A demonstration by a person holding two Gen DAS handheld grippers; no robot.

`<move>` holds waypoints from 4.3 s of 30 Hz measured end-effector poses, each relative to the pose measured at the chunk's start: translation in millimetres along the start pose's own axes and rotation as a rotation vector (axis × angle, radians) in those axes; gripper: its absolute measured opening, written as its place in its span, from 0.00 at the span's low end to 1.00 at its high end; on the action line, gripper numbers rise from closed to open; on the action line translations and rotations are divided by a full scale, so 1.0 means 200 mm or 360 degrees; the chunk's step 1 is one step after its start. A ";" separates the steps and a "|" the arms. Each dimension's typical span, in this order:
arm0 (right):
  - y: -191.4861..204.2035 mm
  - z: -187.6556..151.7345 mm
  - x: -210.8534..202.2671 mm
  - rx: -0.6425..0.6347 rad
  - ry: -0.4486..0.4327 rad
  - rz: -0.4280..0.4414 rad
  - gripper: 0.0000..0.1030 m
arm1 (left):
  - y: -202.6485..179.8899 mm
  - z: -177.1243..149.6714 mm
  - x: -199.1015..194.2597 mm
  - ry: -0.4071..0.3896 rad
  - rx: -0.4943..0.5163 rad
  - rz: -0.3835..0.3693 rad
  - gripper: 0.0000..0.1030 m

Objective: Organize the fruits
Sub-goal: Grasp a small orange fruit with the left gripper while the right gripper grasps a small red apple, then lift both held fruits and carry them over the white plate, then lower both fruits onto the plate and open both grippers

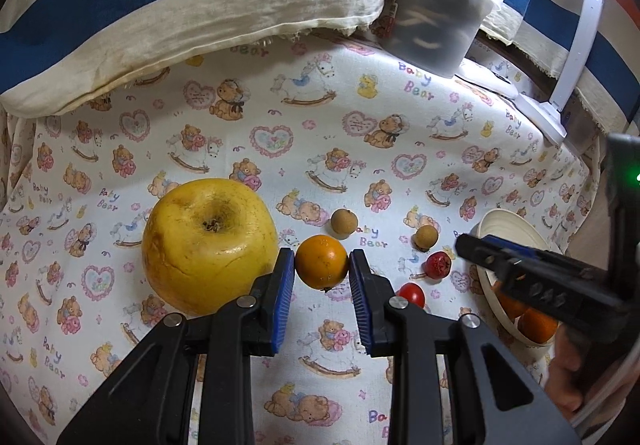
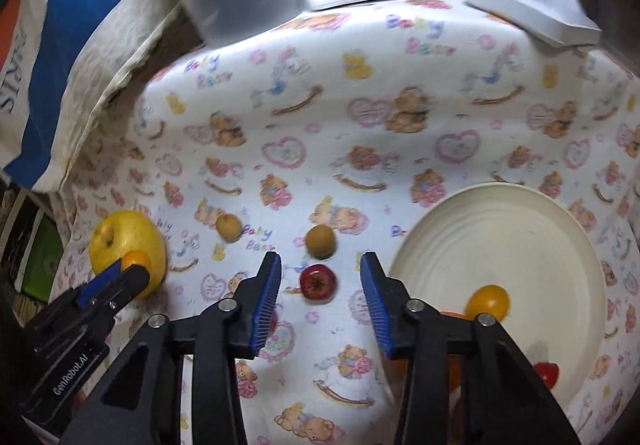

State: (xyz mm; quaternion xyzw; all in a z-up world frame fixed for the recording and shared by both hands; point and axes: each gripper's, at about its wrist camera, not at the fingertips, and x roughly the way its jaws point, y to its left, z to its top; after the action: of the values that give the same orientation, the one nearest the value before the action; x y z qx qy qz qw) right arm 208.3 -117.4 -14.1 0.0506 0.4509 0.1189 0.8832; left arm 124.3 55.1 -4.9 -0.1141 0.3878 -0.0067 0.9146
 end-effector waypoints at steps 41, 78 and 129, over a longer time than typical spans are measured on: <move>0.26 -0.03 -0.17 -0.0159 -0.0119 -0.0070 0.25 | -0.04 0.04 -0.25 -0.0150 0.0049 0.0075 0.26; -0.62 -0.27 -0.85 0.0164 -0.0602 -0.0027 0.25 | -0.90 0.08 -0.18 -0.0035 0.0403 -0.0347 0.26; -0.72 -0.30 -0.31 0.0250 -0.0182 0.0021 0.51 | -0.74 0.01 0.30 0.0116 0.0333 -0.0381 0.57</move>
State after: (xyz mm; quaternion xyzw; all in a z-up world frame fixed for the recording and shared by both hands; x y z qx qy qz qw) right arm 147.7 -274.2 -29.4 0.1294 0.4074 0.0860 0.8999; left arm 179.2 -95.6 -14.3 -0.0631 0.4016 -0.1600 0.8995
